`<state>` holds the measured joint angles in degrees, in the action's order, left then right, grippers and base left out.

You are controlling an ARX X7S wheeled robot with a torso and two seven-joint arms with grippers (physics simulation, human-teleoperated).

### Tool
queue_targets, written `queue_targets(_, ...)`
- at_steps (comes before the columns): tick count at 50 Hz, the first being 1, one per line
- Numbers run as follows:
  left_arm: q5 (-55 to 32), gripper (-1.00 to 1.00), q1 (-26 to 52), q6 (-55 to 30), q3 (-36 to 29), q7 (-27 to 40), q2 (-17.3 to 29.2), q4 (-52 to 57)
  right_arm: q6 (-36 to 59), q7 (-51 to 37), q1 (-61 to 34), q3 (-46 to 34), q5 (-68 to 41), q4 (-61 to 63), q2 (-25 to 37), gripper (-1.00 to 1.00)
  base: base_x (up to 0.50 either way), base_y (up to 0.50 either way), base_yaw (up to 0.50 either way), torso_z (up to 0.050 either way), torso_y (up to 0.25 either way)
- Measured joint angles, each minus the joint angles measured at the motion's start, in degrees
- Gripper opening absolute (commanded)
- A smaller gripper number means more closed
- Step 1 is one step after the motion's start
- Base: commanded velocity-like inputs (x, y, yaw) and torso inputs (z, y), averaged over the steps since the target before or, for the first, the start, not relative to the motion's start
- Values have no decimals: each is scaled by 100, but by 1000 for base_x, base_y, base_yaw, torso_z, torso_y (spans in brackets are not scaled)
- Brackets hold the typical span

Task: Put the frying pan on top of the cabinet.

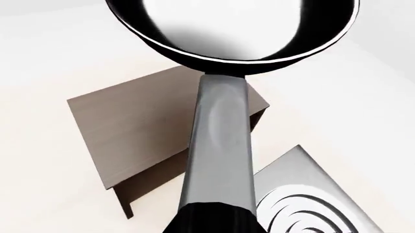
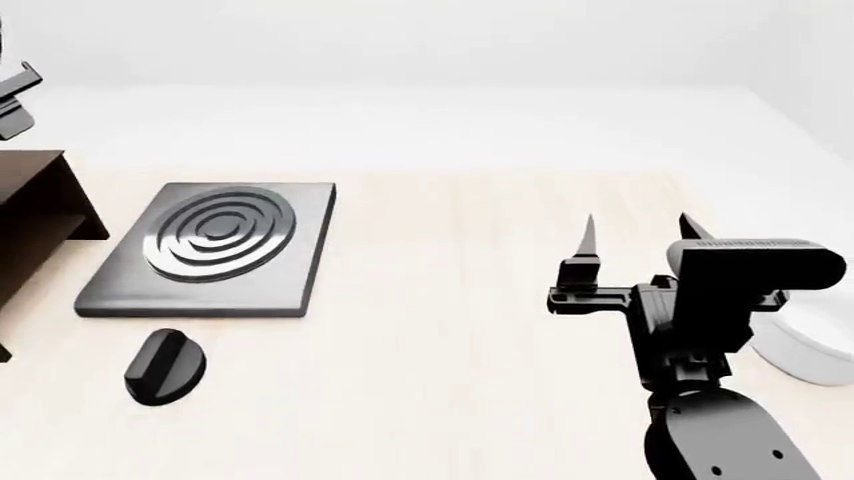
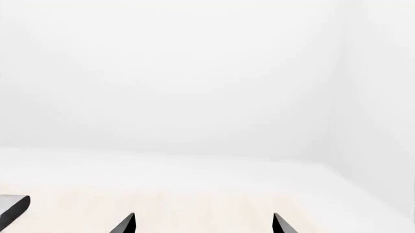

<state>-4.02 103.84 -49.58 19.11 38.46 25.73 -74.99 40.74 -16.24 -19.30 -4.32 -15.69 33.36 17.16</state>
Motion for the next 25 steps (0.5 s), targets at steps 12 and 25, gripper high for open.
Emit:
queue_targets(12,204,-100,-116,41,546,204,67,-2,-15,-20,-3,-24,-18,-28,14,100,0,0,0,0,-241)
queue_targets(25,245,-100,-189,150,997,422,110,-1,-23,-42,-7,-36,-45,-45,30,100,0,0,0,0,0)
